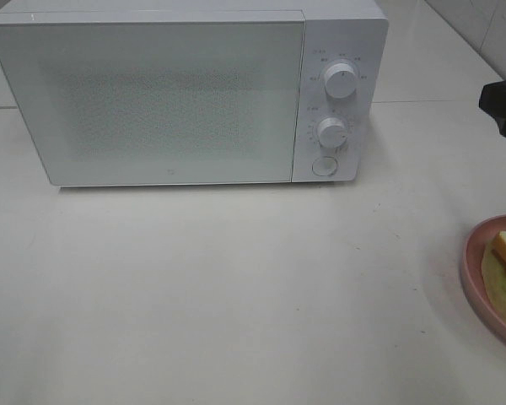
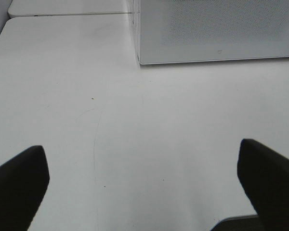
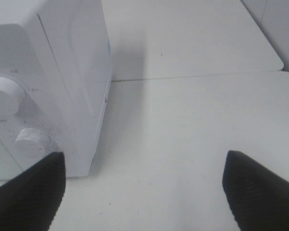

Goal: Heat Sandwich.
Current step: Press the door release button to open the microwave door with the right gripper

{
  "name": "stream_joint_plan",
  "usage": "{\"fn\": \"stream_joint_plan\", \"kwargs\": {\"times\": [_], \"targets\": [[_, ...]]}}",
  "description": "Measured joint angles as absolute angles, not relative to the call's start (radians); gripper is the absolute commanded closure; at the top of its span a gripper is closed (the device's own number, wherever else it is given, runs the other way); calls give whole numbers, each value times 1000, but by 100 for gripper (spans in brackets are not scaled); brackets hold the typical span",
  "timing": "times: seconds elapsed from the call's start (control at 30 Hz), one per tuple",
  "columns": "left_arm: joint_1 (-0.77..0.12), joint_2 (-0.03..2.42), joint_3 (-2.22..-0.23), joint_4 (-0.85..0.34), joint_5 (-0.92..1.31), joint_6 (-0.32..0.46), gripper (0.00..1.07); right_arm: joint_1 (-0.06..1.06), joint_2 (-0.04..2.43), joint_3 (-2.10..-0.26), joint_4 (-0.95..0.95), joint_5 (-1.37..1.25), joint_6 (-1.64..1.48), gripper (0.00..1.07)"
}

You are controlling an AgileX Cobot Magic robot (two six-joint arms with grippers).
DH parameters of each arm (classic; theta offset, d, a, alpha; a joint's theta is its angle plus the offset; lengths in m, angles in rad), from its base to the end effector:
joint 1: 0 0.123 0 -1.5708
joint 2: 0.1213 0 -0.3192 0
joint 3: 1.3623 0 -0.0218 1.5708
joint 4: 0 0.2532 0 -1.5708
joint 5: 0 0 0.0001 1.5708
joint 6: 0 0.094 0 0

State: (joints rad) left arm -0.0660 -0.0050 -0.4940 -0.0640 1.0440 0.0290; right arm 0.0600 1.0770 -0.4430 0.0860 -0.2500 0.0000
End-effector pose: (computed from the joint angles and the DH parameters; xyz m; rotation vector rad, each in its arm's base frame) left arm -0.0343 -0.0029 0.2768 0.0986 2.0260 -0.0998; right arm 0.2010 0.0101 0.2796 0.0365 1.8688 0.0791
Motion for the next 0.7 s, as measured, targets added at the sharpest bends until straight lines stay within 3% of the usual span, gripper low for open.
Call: {"fn": "stream_joint_plan", "kwargs": {"times": [0.23,0.53,0.7], "targets": [[-66,-5,-494,-64,1044,29,7,77,1152,-387,174,-448,-60,23],[-66,-5,-494,-64,1044,29,7,304,1277,-370,377,-641,-231,23],[-66,-5,-494,-64,1044,29,7,441,1354,-370,588,-766,-353,24]]}}
